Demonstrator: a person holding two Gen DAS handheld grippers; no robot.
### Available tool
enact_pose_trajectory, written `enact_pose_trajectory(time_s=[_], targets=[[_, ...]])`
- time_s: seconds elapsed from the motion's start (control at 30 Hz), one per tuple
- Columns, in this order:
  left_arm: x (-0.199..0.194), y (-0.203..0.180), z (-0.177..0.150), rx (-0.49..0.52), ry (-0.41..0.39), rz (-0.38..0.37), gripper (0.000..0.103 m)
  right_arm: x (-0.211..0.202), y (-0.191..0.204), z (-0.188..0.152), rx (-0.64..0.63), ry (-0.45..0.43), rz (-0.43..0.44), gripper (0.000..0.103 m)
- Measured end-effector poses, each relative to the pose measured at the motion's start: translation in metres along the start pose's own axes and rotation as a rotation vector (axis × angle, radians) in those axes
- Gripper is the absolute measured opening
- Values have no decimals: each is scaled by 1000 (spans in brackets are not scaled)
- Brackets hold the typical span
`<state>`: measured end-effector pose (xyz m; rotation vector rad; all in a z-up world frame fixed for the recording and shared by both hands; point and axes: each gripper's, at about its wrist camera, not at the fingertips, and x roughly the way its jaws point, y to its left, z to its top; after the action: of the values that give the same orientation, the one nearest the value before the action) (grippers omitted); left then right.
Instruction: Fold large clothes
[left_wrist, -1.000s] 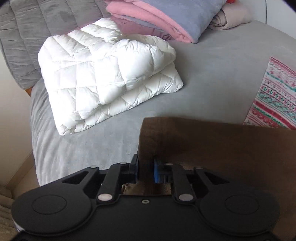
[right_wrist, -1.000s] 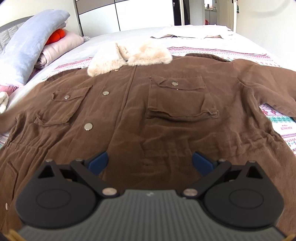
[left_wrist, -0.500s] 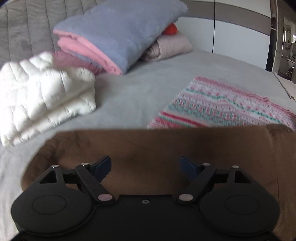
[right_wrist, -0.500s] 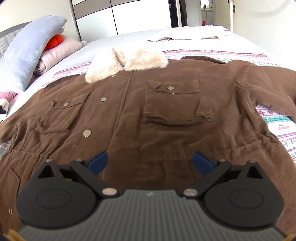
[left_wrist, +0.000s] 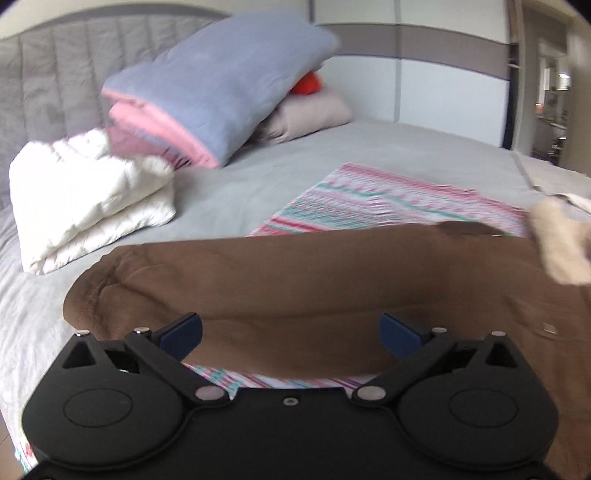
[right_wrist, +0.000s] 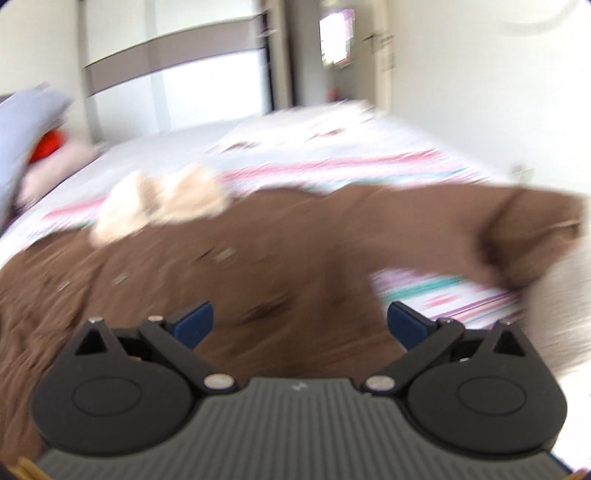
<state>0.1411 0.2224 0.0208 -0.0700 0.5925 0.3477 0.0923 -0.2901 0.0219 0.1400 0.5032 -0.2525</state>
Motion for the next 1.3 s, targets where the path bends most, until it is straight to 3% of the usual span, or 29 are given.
enact_pose_trajectory(time_s=[0.13,0.23,0.3,0.37,0.57,0.7,0.73,0.77,0.83,1.07,1.17,1.3], targets=[[-48,-44,-16,63,30,-177,103,-17,-38,9,69,-103,-196,103],[-71,-69,-34,85,65,-298,103,-21,-65,11,136,-113,-313,103],[-83,-84,-45,95,71,-341,103,-20,-80,12,158,-110,-367,103],[-87,-94,-53,72,68,-358,103,-12,-93,14,183,-99,-403,103],[-72,-106,-63,4,21,-423,103,36,-137,30,311,-6,-395,100],[-57,-103,-62,-26,17,-385,103,67,-153,53,275,31,-460,77],[-54,-102,-62,-31,22,-381,103,74,-159,56,291,44,-470,59],[-52,-100,-61,-38,26,-380,103,80,-164,60,302,62,-471,31],[-49,-98,-61,-51,31,-385,103,86,-172,66,305,87,-448,7],[-57,-116,-38,-9,109,-456,102,31,-205,124,267,-75,-389,5],[-67,-159,-13,78,82,-512,101,21,-231,139,230,-125,-387,5],[-76,-247,6,180,44,-641,97,43,-252,132,223,-79,-385,5]])
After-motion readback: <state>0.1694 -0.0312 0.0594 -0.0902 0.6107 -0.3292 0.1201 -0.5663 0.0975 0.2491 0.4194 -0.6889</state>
